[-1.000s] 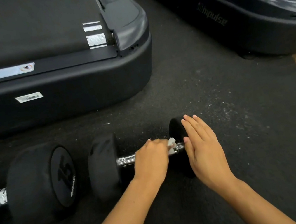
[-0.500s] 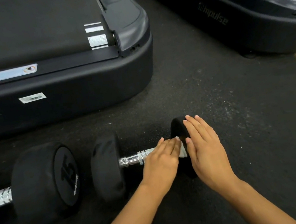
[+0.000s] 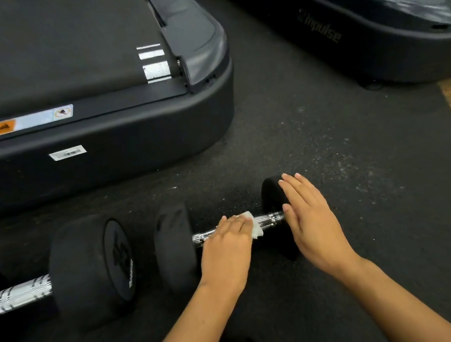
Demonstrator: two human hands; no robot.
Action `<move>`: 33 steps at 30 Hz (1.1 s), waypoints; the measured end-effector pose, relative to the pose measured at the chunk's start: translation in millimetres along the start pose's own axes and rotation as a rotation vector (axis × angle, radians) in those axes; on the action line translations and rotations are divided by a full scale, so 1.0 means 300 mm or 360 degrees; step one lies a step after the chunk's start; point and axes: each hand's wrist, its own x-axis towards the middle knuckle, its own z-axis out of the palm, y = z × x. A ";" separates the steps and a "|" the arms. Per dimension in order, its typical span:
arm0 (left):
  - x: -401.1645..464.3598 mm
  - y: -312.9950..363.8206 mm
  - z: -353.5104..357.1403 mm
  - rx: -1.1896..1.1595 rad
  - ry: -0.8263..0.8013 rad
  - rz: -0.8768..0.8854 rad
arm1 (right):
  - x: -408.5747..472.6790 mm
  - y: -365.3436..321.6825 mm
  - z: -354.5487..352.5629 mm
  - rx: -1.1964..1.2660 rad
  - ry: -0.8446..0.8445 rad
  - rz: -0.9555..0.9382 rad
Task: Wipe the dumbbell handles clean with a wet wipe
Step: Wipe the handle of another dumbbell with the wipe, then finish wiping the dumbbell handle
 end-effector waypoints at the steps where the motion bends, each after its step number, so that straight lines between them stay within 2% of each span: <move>1: -0.009 0.004 -0.011 -0.0023 0.0028 0.0036 | -0.004 -0.003 -0.011 0.0046 -0.0023 0.0022; 4: -0.042 0.017 -0.071 -0.0124 0.0036 0.0030 | -0.038 -0.045 -0.050 0.0093 -0.0036 -0.0151; 7: -0.073 0.022 -0.141 -0.0172 -0.0009 -0.0009 | -0.086 -0.121 -0.074 0.0183 -0.0169 -0.0310; 12: -0.168 0.026 -0.275 -0.0436 -0.0128 -0.0023 | -0.181 -0.253 -0.093 0.0666 -0.0144 0.0007; 15: -0.269 0.030 -0.381 -0.0447 -0.0216 -0.0041 | -0.257 -0.349 -0.126 0.0806 -0.0235 0.0054; 20: -0.400 0.066 -0.579 -0.0523 -0.0349 -0.0189 | -0.333 -0.529 -0.256 0.1071 -0.0426 0.0307; 23: -0.445 0.115 -0.752 -0.0589 -0.0404 -0.0309 | -0.362 -0.651 -0.391 0.1002 -0.0395 0.0396; 27: -0.495 0.171 -0.996 -0.0479 -0.0481 -0.0447 | -0.373 -0.792 -0.579 0.0761 -0.0312 0.0457; 33: -0.560 0.236 -1.369 -0.0394 -0.0512 -0.0643 | -0.312 -1.042 -0.840 0.0612 -0.0481 0.0506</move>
